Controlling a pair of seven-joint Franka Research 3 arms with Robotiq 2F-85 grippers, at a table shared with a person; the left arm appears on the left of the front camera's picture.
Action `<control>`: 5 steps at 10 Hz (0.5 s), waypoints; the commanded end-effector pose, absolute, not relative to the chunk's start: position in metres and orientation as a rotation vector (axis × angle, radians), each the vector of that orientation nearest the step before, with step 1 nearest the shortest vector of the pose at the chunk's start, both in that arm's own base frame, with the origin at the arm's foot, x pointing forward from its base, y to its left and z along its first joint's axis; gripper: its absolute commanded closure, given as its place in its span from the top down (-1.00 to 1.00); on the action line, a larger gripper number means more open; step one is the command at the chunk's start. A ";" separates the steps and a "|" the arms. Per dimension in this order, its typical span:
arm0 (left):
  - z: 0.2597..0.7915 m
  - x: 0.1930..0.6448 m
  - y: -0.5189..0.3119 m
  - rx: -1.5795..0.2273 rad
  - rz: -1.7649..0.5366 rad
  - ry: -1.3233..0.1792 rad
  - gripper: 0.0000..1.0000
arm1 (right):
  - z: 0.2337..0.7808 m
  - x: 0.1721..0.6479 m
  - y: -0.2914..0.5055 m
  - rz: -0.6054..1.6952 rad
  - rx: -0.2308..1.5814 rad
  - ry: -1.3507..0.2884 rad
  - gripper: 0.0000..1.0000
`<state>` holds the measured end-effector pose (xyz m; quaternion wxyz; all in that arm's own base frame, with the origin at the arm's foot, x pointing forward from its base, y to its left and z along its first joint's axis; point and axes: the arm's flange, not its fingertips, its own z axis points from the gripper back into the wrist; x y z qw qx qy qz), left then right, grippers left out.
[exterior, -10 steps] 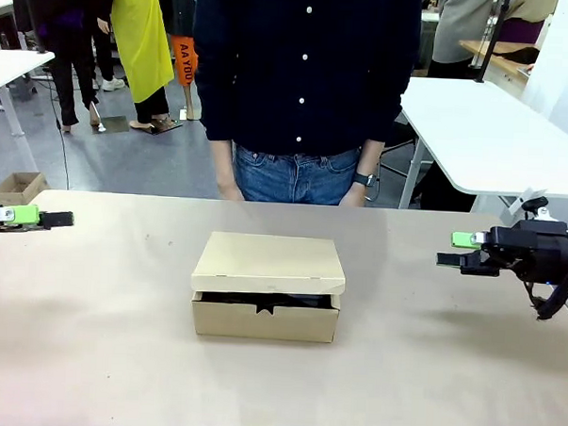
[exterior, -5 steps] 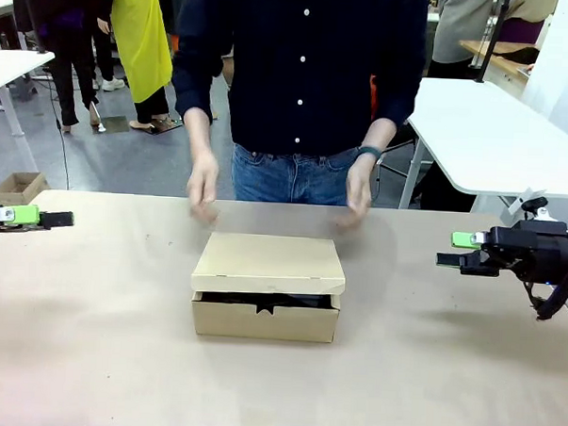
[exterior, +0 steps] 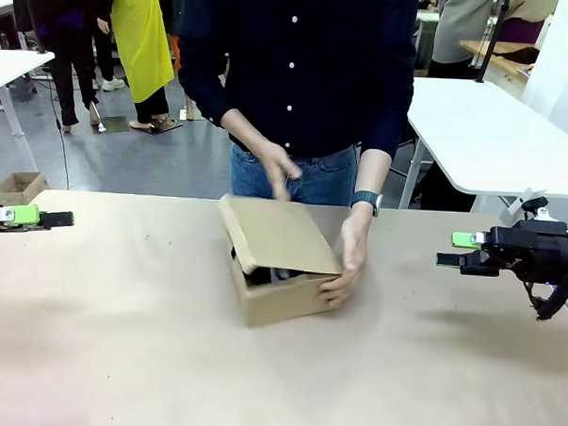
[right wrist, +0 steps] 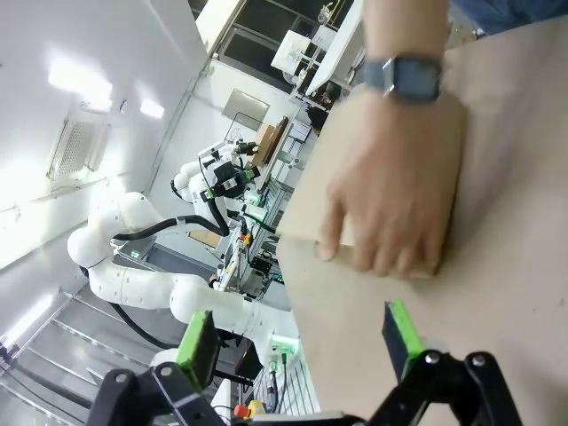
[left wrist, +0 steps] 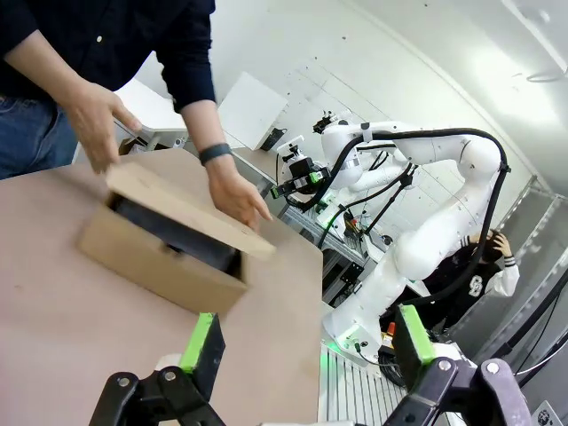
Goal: Pack the items into the box.
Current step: Close the Mailer Box.
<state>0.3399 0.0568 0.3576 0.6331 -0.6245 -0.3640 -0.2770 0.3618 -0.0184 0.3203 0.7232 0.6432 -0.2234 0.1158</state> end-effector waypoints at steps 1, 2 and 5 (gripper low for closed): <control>0.358 0.339 0.057 -1.439 -0.638 -0.855 1.00 | 0.323 0.364 -0.015 0.251 1.433 -0.513 1.00; 0.358 0.339 0.057 -1.439 -0.638 -0.855 1.00 | 0.323 0.364 -0.015 0.251 1.433 -0.513 1.00; 0.358 0.339 0.057 -1.439 -0.638 -0.855 1.00 | 0.323 0.364 -0.015 0.251 1.433 -0.513 1.00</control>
